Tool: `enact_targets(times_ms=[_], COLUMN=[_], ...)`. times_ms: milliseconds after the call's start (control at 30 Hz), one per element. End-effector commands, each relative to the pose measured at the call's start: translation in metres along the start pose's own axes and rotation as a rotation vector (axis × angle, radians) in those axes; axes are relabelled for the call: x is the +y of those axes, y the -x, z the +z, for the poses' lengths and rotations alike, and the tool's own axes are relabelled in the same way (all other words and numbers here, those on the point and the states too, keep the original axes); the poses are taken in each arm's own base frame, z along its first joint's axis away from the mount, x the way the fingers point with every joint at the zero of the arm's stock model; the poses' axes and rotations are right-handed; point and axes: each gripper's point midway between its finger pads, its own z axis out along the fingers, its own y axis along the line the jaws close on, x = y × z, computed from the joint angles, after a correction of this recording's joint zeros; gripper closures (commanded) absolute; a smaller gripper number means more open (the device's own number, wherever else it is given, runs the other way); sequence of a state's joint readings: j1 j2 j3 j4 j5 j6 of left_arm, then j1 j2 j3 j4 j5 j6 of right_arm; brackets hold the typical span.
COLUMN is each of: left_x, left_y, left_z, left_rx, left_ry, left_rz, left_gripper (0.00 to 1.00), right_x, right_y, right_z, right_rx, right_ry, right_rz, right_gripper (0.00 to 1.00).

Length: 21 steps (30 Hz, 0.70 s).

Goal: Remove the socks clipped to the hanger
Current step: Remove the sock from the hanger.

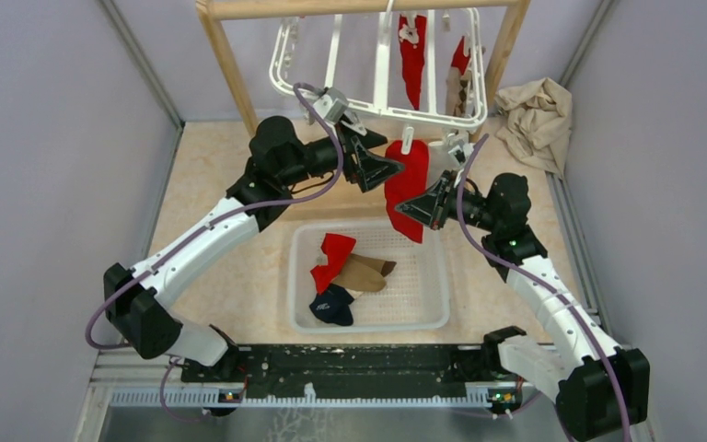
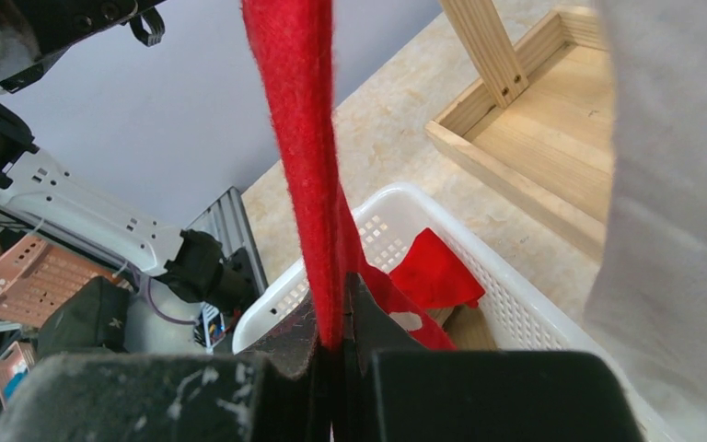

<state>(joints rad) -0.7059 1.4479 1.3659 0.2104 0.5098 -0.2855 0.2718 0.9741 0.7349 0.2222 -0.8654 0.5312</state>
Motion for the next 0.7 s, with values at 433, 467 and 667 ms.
enact_targets(times_ms=[433, 467, 667], left_x=[-0.019, -0.017, -0.009], left_y=[0.047, 0.046, 0.04], left_z=[0.012, 0.013, 0.018], left_rx=[-0.199, -0.202, -0.218], left_ry=[-0.116, -0.111, -0.092], left_rz=[0.009, 0.006, -0.019], left_gripper=[0.05, 0.06, 0.07], right_x=[0.019, 0.019, 0.018], right_y=[0.026, 0.026, 0.024], right_z=[-0.003, -0.003, -0.003], right_rx=[-0.067, -0.068, -0.068], right_ry=[0.044, 0.044, 0.044], right_rz=[-0.077, -0.077, -0.07], right_gripper=[1.0, 1.0, 1.0])
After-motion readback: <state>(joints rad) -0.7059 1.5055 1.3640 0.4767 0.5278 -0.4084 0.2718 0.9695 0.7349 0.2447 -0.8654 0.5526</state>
